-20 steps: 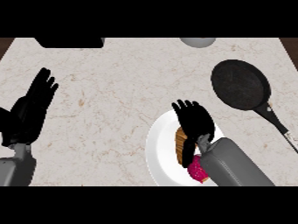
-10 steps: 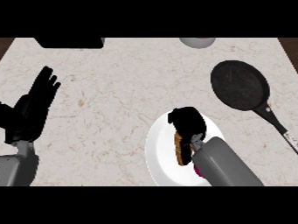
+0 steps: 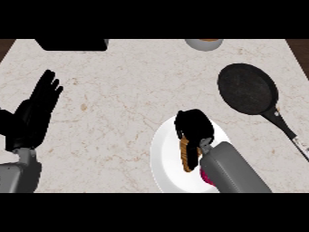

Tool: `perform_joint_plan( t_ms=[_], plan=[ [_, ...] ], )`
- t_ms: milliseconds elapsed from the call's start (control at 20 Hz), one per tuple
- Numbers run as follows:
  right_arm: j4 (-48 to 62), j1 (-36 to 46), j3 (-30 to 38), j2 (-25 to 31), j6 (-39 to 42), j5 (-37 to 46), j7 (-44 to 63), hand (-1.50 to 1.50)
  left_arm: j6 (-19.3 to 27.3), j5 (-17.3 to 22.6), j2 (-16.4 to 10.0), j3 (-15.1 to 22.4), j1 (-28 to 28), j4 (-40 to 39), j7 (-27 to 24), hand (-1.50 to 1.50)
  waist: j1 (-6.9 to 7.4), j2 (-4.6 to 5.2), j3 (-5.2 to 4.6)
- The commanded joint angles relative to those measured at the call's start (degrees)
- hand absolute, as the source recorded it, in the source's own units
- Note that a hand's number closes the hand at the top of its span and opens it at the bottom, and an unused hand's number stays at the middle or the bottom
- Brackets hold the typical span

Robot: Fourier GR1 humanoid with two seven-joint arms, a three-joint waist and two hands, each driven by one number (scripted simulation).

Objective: Pick the croissant from the plate and place it in the pan

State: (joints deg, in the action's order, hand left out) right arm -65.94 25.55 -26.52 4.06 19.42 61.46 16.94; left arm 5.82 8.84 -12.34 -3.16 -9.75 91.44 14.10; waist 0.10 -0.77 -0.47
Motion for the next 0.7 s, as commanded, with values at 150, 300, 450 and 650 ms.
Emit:
perform_joint_plan(
  t_ms=[150, 300, 450, 650],
  plan=[
    [-4.2, -0.8, 2.8, 2.5, -5.1, 2.6, -2.9, 1.5, 0.5, -1.8, 0.4, 0.1, 1.8, 2.4, 0.8, 0.0, -0.01, 0.71, 0.48],
    [-13.3, -11.1, -3.3, 2.2, -5.7, 3.0, -5.4, 1.5, -2.0, 1.2, -1.4, -2.6, 0.4, 1.9, 1.9, 0.0, -0.33, 0.62, 0.47],
    [-27.3, -15.8, -5.8, 8.2, 0.7, -0.1, -10.3, 1.5, -0.1, -0.8, 0.1, -1.5, 0.6, 0.8, 1.0, 0.0, -1.23, 0.41, 0.45],
    [-39.9, -15.7, -2.9, 14.5, -6.0, 3.6, -10.9, 1.5, -0.6, -0.7, 0.9, -0.9, 2.4, 1.5, -0.4, 0.0, -1.55, 0.2, 0.44]
  ],
)
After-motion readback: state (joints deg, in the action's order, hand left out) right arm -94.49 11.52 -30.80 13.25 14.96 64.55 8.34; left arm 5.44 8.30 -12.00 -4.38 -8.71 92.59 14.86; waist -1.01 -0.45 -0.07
